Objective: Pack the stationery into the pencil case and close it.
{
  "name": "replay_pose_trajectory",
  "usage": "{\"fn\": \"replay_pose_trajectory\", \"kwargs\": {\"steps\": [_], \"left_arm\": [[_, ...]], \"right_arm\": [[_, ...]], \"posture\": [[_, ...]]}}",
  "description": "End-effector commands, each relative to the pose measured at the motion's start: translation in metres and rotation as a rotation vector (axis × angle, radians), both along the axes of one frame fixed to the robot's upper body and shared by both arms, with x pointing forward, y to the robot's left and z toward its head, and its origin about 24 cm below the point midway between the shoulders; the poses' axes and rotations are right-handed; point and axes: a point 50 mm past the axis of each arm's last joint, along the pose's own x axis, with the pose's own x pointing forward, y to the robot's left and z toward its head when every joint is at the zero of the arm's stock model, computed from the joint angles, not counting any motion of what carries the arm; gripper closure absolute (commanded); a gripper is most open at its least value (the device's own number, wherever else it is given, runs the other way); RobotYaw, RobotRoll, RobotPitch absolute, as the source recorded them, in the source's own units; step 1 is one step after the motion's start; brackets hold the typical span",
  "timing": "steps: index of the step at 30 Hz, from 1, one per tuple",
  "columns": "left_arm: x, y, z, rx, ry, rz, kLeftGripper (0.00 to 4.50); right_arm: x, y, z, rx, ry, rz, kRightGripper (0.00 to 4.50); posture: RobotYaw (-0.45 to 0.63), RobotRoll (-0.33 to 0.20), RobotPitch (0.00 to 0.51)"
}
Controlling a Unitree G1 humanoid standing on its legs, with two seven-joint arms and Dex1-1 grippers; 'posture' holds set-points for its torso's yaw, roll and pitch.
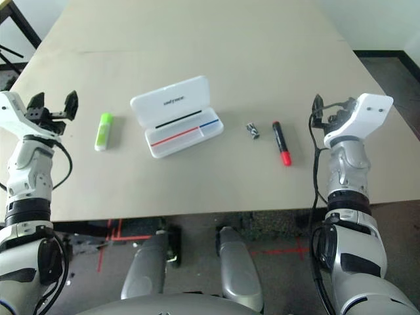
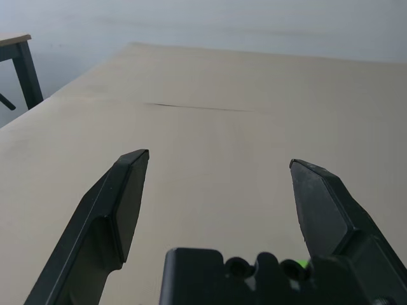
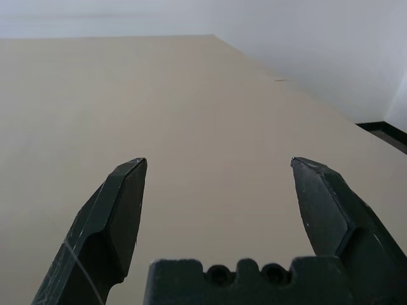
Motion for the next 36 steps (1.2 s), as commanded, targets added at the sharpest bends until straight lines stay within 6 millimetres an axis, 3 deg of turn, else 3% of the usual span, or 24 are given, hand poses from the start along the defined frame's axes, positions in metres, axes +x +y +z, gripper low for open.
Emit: {"fn": "replay_pose_trajectory", "kwargs": {"steps": [1,9,17,25,36], "left_arm": [[-0.005,0.007,-0.001,-0.011,0.003,0.028,0.02],[-0.006,0.005,0.002,-0.009,-0.005,0.024,0.02],[-0.006,-0.003,0.014,0.014,0.018,-0.071,0.02],[-0.020,-0.035,0.030,0.075,0.068,-0.355,0.02],[-0.061,-0.095,0.038,0.104,0.229,-0.842,0.02]], "right_arm": [[0.002,0.002,-0.004,-0.001,0.017,0.010,0.00],[0.008,0.008,0.002,-0.034,0.010,0.065,0.00],[0.011,0.023,0.017,-0.136,0.044,0.327,0.00],[0.002,0.044,0.028,-0.232,0.148,0.701,0.00],[-0.012,0.069,0.034,-0.290,0.280,1.037,0.00]], "posture": [[-0.10,0.000,0.202],[-0.10,0.000,0.206],[-0.11,0.000,0.211],[-0.09,0.000,0.211],[-0.07,0.000,0.219]]}}
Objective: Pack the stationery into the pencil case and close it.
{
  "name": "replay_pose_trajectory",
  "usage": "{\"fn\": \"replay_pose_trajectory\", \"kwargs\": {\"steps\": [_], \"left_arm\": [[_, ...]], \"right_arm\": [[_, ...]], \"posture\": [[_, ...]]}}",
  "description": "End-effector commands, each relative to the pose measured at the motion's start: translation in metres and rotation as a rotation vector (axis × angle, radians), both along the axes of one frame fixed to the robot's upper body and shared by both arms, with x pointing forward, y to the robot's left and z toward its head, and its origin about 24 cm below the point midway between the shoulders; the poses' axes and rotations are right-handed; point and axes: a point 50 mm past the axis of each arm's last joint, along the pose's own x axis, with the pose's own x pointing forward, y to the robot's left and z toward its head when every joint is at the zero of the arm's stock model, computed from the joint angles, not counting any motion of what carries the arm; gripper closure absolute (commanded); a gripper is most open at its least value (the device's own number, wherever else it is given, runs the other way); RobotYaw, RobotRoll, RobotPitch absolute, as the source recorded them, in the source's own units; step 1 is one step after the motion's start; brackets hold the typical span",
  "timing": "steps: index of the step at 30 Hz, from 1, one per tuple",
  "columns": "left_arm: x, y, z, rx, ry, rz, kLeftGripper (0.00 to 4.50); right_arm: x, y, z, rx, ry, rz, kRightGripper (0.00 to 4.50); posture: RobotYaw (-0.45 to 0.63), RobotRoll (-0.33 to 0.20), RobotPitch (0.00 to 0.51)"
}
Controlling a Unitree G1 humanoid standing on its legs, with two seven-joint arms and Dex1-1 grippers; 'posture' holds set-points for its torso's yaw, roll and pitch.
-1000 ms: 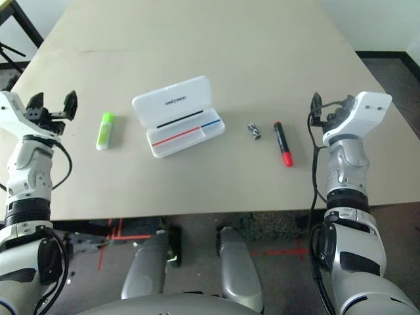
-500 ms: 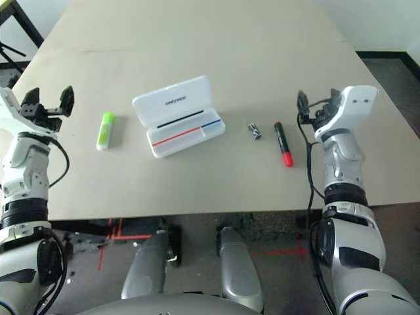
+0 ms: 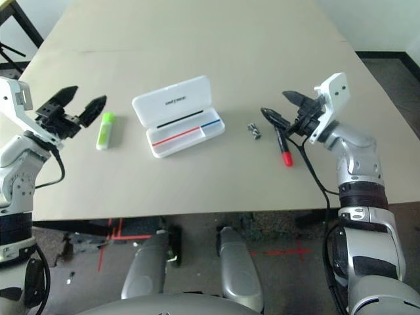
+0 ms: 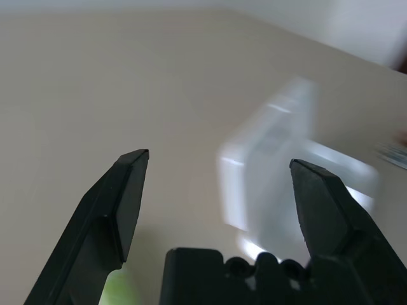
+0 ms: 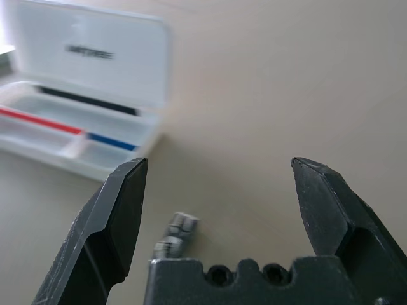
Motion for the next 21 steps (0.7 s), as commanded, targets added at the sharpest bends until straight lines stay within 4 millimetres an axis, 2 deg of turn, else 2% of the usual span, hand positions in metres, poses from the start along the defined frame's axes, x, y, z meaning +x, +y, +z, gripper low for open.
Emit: {"fn": "replay_pose_trajectory", "kwargs": {"steps": [1,7,13,17,21], "left_arm": [[-0.014,-0.020,-0.002,0.000,0.078,-0.146,0.02],[-0.021,-0.051,-0.007,0.068,0.146,-0.272,0.02],[-0.015,-0.075,-0.022,0.214,0.193,-0.323,0.02],[-0.008,-0.084,-0.040,0.368,0.217,-0.336,0.02],[-0.003,-0.086,-0.054,0.433,0.229,-0.345,0.02]], "right_arm": [[-0.006,0.006,-0.005,-0.024,0.059,0.076,0.00],[-0.010,0.014,-0.007,-0.044,0.098,0.136,0.00],[-0.011,0.017,-0.006,-0.051,0.100,0.146,0.00],[-0.011,0.019,-0.007,-0.054,0.098,0.150,0.00],[-0.013,0.020,-0.007,-0.056,0.094,0.149,0.00]], "posture": [[-0.06,0.000,0.221],[-0.06,0.000,0.222],[-0.07,0.000,0.222],[-0.08,0.000,0.221],[-0.09,0.000,0.221]]}}
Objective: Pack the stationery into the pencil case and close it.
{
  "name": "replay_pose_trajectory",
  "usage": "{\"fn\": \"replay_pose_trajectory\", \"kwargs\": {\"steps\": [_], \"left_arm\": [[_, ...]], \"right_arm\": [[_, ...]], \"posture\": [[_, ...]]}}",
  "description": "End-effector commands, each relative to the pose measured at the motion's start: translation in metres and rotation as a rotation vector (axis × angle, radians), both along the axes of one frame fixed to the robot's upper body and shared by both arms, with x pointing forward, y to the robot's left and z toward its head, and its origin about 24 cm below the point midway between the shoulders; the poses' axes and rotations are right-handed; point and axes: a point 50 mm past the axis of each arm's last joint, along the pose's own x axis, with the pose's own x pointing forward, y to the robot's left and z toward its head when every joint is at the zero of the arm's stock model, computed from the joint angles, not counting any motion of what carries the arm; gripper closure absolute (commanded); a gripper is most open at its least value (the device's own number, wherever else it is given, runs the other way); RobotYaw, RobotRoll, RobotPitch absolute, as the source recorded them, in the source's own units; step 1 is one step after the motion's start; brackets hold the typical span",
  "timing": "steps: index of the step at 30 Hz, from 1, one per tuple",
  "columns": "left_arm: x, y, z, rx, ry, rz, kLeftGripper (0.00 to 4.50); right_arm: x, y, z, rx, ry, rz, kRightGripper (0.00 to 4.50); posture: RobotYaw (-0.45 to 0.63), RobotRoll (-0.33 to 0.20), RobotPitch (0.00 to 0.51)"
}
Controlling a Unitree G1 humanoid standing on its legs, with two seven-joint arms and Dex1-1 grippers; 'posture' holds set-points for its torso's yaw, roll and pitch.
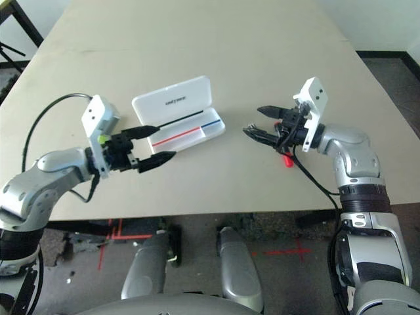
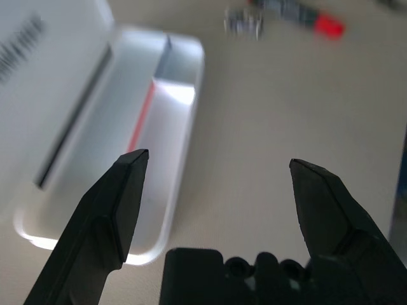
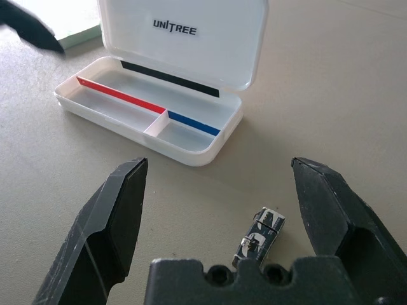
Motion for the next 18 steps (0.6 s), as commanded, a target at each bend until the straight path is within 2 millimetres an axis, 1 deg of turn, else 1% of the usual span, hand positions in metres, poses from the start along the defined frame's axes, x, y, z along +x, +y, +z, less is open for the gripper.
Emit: {"fn": "replay_pose_trajectory", "kwargs": {"steps": [1,10,17,18], "left_arm": [[0.004,-0.001,-0.012,0.072,-0.002,-0.018,0.02],[0.013,-0.004,-0.022,0.111,0.008,-0.031,0.02],[0.013,-0.007,-0.031,0.151,0.054,-0.070,0.02],[0.013,-0.006,-0.032,0.158,0.059,-0.073,0.38]], "right_arm": [[-0.003,0.001,-0.003,-0.013,0.010,0.005,0.00],[-0.007,0.003,-0.004,-0.015,0.007,0.005,0.00],[-0.010,0.004,-0.004,-0.019,0.002,0.001,0.00],[-0.010,0.004,-0.003,-0.020,0.001,0.000,0.00]], "posture": [[-0.09,0.000,0.221],[-0.11,0.000,0.223],[-0.13,0.000,0.223],[-0.13,0.000,0.223]]}}
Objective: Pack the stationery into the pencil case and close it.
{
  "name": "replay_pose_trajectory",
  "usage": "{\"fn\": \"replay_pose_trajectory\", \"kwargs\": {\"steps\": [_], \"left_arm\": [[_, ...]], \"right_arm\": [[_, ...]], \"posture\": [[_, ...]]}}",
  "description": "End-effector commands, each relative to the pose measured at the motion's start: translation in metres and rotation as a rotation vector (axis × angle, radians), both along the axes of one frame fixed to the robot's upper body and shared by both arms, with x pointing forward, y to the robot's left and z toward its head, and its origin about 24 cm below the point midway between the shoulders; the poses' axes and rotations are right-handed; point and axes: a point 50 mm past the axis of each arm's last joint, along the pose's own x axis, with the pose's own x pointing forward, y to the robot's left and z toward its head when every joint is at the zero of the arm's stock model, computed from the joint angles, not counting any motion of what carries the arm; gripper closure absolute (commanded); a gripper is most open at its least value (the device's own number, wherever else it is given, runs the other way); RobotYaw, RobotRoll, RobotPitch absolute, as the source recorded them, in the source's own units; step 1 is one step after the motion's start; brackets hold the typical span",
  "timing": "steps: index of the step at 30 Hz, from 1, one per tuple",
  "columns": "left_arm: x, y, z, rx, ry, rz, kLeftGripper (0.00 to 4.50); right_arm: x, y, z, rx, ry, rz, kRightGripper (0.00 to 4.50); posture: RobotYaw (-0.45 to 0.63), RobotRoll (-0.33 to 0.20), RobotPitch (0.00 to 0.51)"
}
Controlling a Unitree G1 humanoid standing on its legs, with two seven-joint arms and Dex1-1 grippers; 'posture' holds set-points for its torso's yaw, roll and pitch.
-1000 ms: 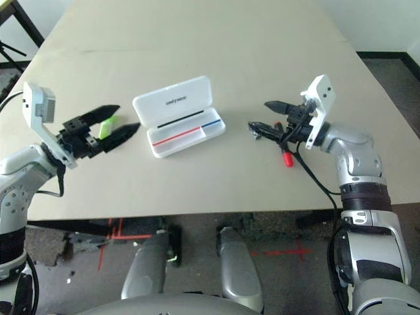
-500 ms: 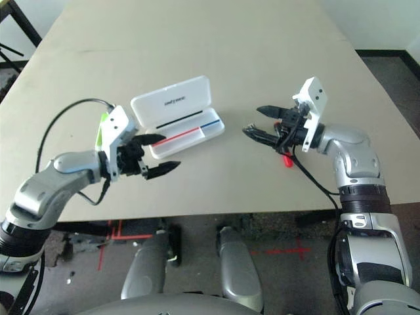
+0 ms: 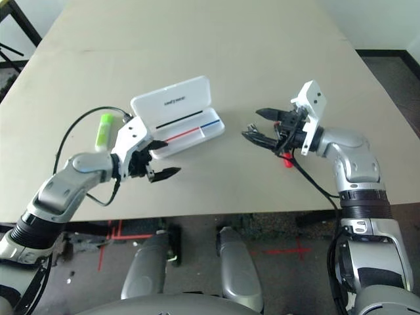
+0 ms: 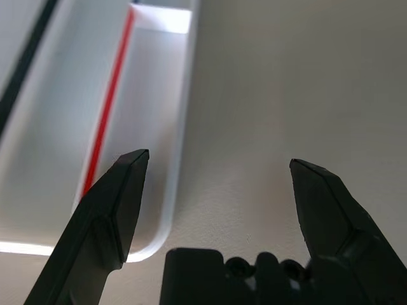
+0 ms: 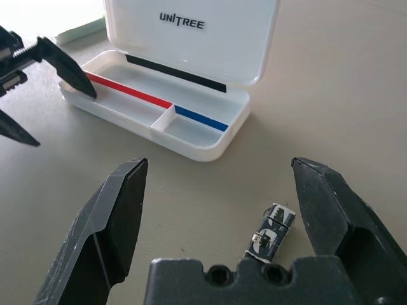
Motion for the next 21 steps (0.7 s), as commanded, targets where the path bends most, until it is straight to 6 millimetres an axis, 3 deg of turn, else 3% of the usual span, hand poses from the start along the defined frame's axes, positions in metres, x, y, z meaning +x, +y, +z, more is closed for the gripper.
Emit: {"fn": "replay_pose_trajectory", "kwargs": {"steps": [1,11,21], "left_arm": [[-0.001,0.000,-0.009,0.040,0.034,-0.024,0.60],[0.010,0.006,0.001,0.060,-0.009,-0.049,4.44],[-0.002,0.012,0.027,0.116,-0.088,-0.275,4.48]], "right_arm": [[-0.003,0.000,-0.001,-0.005,0.008,0.002,0.00],[-0.005,0.001,0.000,-0.004,0.008,0.000,0.00],[-0.005,0.003,-0.002,-0.001,0.011,0.002,0.00]], "posture": [[-0.13,0.000,0.223],[-0.14,0.000,0.217],[-0.12,0.000,0.221]]}}
